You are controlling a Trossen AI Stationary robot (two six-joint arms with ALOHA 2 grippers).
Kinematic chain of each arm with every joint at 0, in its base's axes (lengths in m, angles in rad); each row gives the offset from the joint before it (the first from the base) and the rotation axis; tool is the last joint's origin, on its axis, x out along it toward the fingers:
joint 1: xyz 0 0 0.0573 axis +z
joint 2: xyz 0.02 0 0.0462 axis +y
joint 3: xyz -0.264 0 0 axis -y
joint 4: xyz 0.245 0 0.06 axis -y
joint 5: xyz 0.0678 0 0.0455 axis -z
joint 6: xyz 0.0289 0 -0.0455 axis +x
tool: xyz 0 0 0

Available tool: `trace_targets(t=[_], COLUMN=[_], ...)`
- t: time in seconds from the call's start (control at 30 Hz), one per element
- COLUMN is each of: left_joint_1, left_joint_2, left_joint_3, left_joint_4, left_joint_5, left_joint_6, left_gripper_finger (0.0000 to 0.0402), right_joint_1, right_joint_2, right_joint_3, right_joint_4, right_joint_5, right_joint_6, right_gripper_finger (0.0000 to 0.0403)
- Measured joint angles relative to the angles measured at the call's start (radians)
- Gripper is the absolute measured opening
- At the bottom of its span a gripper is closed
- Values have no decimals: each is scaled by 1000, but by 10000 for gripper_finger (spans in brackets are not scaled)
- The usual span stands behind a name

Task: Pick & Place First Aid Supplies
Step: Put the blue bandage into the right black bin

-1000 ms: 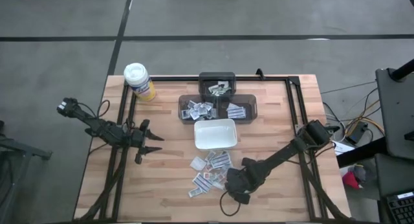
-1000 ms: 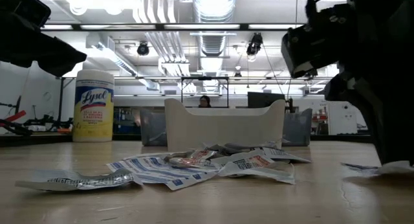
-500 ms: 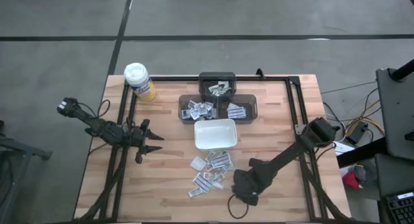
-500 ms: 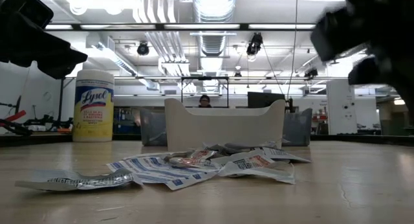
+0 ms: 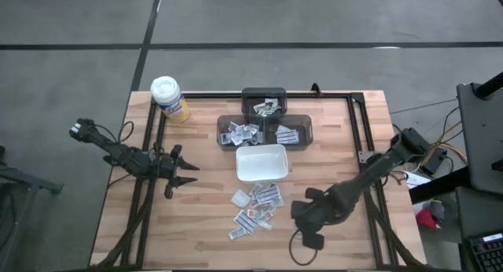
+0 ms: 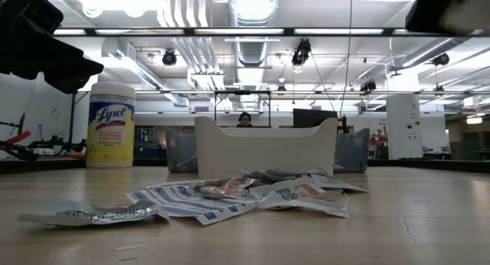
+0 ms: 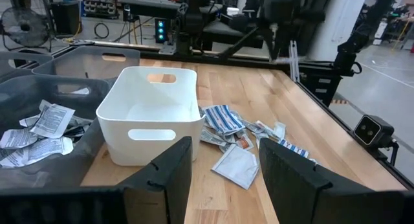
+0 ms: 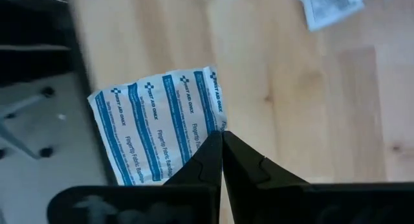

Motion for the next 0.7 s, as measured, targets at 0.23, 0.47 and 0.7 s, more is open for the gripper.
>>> trace_targets(t=[0.23,0.47,0.7], left_joint_1=[0,0,0], left_joint_2=[0,0,1], left_joint_3=[0,0,0], left_joint_4=[-1,-2,-2], left_joint_5=[0,0,0], left_joint_6=[0,0,1], left_gripper_finger=[177,177,177], right_joint_1=[12,2,-58], right_joint_2=[-95,-131,-134], right_joint_3=[0,0,1], right_joint_4=[113,245,338], right_joint_5=[28,93,239], right_joint_6=[-57,-194,-368], right_gripper_finger=[8,8,8])
